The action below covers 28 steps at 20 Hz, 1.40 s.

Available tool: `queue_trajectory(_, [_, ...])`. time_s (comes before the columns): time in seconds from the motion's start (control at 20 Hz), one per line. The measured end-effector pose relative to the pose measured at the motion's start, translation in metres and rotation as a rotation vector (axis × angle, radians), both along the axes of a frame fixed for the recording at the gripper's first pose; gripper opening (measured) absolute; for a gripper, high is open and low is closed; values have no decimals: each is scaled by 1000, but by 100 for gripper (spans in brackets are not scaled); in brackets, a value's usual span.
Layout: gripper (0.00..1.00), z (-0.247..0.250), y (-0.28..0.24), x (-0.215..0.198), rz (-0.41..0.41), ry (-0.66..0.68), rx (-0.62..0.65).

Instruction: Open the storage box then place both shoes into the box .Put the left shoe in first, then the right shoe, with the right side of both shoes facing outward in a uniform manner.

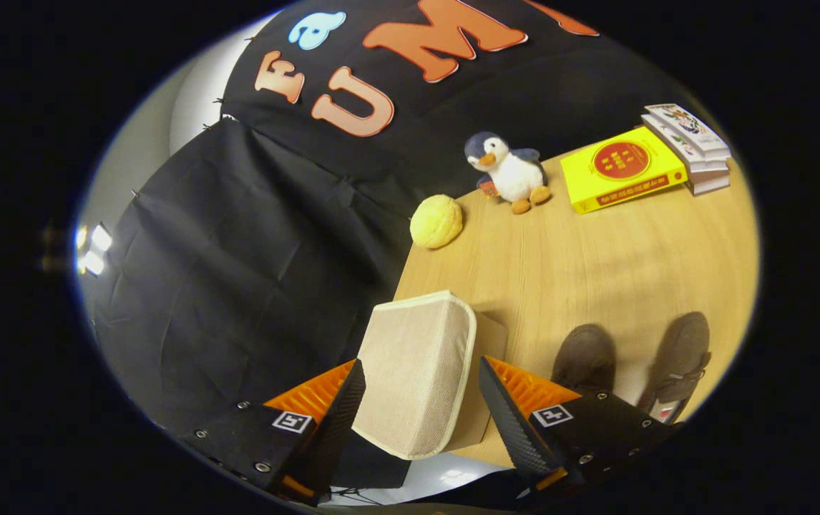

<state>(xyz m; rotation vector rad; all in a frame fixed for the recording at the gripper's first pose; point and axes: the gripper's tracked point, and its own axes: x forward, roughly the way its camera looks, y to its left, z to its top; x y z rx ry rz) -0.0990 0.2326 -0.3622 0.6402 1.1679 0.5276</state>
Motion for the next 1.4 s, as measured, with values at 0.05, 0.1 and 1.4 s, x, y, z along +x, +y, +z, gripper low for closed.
queue_trajectory(0.05, [96,-9,7,-4,12,27,15])
queue_trajectory(0.1, [96,-19,13,-6,22,54,24])
queue_trajectory(1.4, [75,-1,60,-41,50,216,381])
